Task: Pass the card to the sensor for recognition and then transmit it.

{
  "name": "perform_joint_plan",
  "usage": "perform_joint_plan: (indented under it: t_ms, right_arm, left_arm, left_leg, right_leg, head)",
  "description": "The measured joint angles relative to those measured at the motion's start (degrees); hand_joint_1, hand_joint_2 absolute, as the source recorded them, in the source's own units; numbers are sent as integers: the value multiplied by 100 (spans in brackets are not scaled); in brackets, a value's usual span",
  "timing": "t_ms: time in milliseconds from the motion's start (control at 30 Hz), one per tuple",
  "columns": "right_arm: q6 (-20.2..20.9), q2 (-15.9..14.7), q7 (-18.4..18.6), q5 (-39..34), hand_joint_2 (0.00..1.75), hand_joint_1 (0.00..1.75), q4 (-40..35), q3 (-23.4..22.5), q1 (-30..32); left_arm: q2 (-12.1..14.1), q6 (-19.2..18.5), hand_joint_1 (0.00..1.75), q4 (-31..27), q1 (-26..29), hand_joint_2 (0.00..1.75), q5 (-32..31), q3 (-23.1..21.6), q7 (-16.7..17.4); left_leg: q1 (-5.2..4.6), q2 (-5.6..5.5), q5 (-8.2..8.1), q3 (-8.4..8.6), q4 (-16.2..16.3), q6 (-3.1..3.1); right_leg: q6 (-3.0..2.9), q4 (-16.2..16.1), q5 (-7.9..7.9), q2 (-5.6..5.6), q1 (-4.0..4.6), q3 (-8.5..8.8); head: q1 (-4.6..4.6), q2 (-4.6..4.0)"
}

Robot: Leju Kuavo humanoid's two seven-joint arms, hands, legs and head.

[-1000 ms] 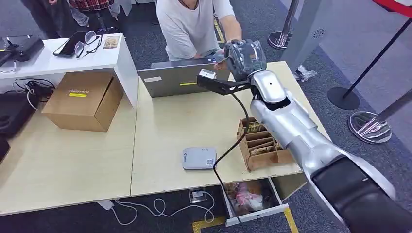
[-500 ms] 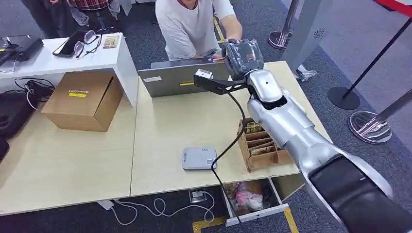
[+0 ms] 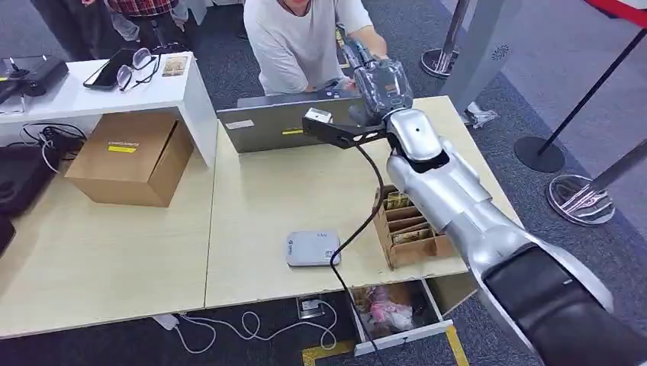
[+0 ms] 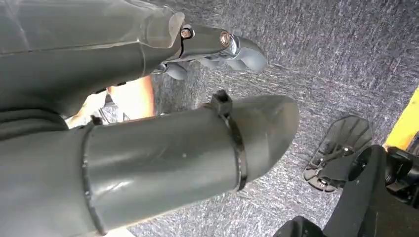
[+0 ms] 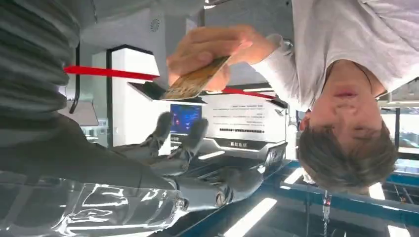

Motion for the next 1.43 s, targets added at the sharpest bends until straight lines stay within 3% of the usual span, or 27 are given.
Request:
perform_joint_plan:
  t_ms: [67,100,267,433,633,867,1133,1433]
  right_arm:
    - [7,2,-66,11,175,0,-90,-74,50]
    - [9,0,-90,9,0,0,-144,-103,76]
    - [-2,0,-398,-539,0,0,-634,-399,380]
    - [9,0,-798,-1572,0,0,-1769,-846,1114]
    - [28,-39,-1351,-2794,0,0,-3557,-1311,2389]
    - [227,-74,-1538,-3630,0,0,-5199,-1475,3907]
    - [439,-74,-1528,-3991,0,0,-6000,-1543,4870]
    - [496,-72,-1508,-4376,0,0,-6201,-1670,5369]
  left_arm:
    - [-17,7,0,-35,22,0,-39,48,24]
    - [-20,9,0,-59,38,0,-59,68,33]
    - [-44,24,0,-166,143,0,-72,188,63]
    - [-46,42,0,-260,272,0,-59,314,72]
    - [-66,72,0,-363,403,0,-50,474,83]
    - [-74,74,0,-520,583,0,55,675,214]
    - [-101,31,0,-721,704,0,55,861,417]
    - [-170,39,0,-758,689,0,-37,999,476]
  left_leg:
    - [0,0,0,0,0,0]
    - [0,0,0,0,0,0]
    - [1,-1,0,0,0,0]
    - [0,0,-1,1,0,0]
    - [1,-2,-5,0,-1,-1]
    - [1,-2,-10,-2,-3,-1]
    - [1,-1,-10,-2,-3,-1]
    - [0,1,-10,-1,-3,-1]
  right_leg:
    - [0,0,0,0,0,0]
    - [0,0,0,0,0,-1]
    - [-1,0,-1,0,1,-1]
    - [-1,-2,-2,0,1,-1]
    - [2,-3,-7,-1,1,-1]
    - [1,-4,-13,-1,1,-2]
    - [-1,-4,-13,-1,1,-1]
    - [-1,-4,-13,0,1,-1]
  head:
    - [0,0]
    - [0,0]
    - [0,0]
    - [0,0]
    - [2,0]
    - [-2,0]
    - [0,0]
    - [0,0]
